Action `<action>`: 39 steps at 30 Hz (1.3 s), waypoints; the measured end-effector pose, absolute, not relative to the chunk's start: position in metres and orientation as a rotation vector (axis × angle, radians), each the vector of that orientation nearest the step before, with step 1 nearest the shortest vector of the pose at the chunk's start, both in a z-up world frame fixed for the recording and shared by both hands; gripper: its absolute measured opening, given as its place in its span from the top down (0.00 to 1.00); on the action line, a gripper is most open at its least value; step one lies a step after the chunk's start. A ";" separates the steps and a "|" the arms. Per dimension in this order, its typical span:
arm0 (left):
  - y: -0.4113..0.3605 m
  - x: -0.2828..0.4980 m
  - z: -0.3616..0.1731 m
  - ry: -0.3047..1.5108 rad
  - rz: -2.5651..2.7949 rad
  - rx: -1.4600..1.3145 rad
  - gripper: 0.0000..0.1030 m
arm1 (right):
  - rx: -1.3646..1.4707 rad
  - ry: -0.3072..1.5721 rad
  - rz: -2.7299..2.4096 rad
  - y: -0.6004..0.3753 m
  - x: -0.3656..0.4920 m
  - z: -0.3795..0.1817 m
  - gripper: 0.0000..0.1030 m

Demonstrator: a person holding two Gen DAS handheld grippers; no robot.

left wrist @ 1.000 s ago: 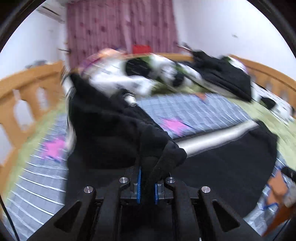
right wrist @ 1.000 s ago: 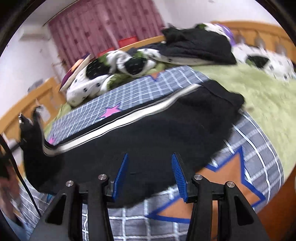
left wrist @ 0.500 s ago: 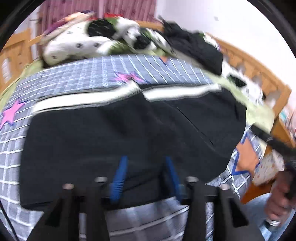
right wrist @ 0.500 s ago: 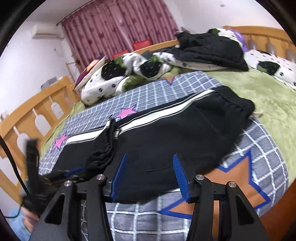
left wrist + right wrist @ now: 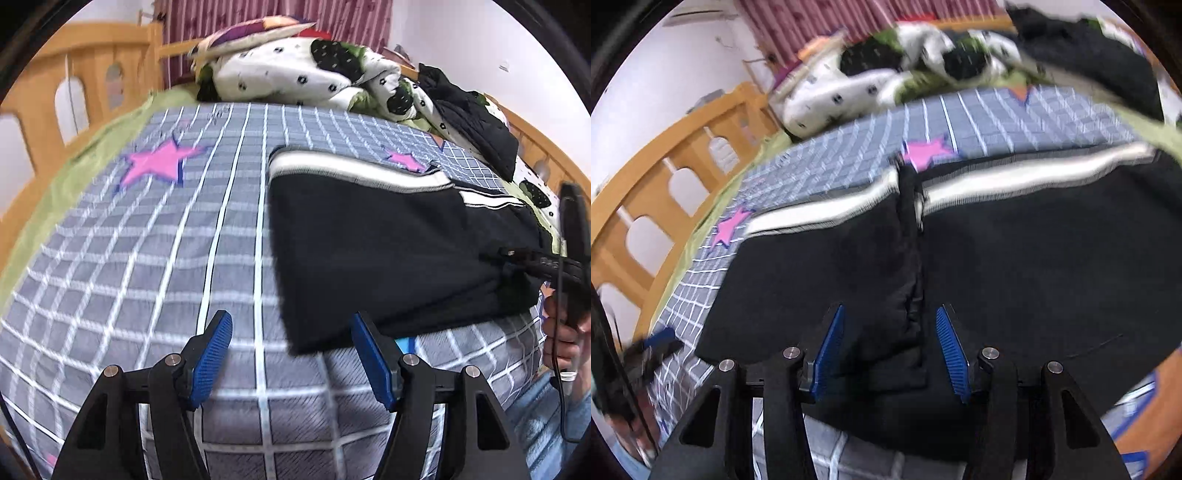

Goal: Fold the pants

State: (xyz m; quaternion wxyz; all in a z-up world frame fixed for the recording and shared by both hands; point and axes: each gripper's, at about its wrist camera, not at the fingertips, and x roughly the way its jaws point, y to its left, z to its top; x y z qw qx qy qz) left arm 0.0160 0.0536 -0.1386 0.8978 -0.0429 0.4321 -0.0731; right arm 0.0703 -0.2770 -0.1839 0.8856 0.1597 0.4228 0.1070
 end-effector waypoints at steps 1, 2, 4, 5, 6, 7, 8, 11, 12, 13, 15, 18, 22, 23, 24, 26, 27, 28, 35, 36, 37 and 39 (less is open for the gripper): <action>0.054 0.017 -0.145 0.911 -0.157 -0.102 0.37 | 0.339 0.904 0.218 -0.275 0.074 -0.193 0.52; 0.054 0.018 -0.151 0.922 -0.155 -0.103 0.37 | 0.340 0.931 0.217 -0.272 0.077 -0.202 0.54; 0.053 0.020 -0.157 0.922 -0.142 -0.089 0.37 | 0.307 0.933 0.207 -0.266 0.075 -0.209 0.61; 0.052 0.020 -0.160 0.919 -0.136 -0.075 0.37 | 0.288 0.915 0.208 -0.264 0.072 -0.207 0.64; 0.050 0.022 -0.163 0.921 -0.131 -0.063 0.37 | 0.284 0.907 0.212 -0.264 0.070 -0.206 0.64; 0.049 0.023 -0.165 0.922 -0.127 -0.059 0.37 | 0.300 0.908 0.215 -0.266 0.070 -0.207 0.64; 0.047 0.024 -0.165 0.915 -0.119 -0.062 0.37 | 0.325 0.913 0.217 -0.268 0.070 -0.209 0.64; 0.037 0.029 -0.165 0.912 -0.145 -0.055 0.37 | 0.339 0.915 0.215 -0.269 0.071 -0.211 0.64; 0.031 0.030 -0.165 0.918 -0.157 -0.038 0.37 | 0.332 0.913 0.215 -0.268 0.071 -0.210 0.63; 0.026 0.030 -0.166 0.922 -0.160 -0.018 0.37 | 0.321 0.912 0.213 -0.266 0.071 -0.211 0.62; 0.019 0.027 -0.169 0.911 -0.145 0.015 0.37 | 0.306 0.909 0.209 -0.264 0.071 -0.211 0.62; 0.021 0.026 -0.170 0.905 -0.139 -0.006 0.37 | 0.290 0.902 0.202 -0.262 0.071 -0.210 0.62; 0.025 0.025 -0.171 0.902 -0.098 0.027 0.35 | 0.282 0.898 0.196 -0.262 0.069 -0.210 0.62; 0.026 0.024 -0.170 0.899 -0.091 0.019 0.35 | 0.282 0.898 0.195 -0.262 0.069 -0.210 0.62; 0.026 0.024 -0.170 0.897 -0.081 0.017 0.35 | 0.280 0.897 0.194 -0.262 0.068 -0.210 0.62; 0.021 0.026 -0.171 0.897 -0.055 0.045 0.35 | 0.281 0.896 0.191 -0.262 0.068 -0.211 0.61; 0.017 0.027 -0.172 0.886 -0.029 0.064 0.35 | 0.283 0.895 0.193 -0.262 0.068 -0.211 0.58; 0.013 0.029 -0.173 0.874 -0.002 0.071 0.35 | 0.286 0.893 0.195 -0.261 0.068 -0.211 0.57; 0.016 0.032 -0.172 0.877 -0.032 -0.072 0.61 | 0.200 0.850 0.163 -0.250 0.063 -0.213 0.65; 0.017 0.031 -0.173 0.876 -0.035 -0.074 0.62 | 0.206 0.846 0.158 -0.251 0.061 -0.212 0.68; 0.018 0.029 -0.174 0.872 -0.038 -0.077 0.63 | 0.218 0.847 0.159 -0.253 0.061 -0.212 0.70; 0.019 0.027 -0.175 0.870 -0.041 -0.089 0.64 | 0.247 0.852 0.163 -0.257 0.062 -0.211 0.72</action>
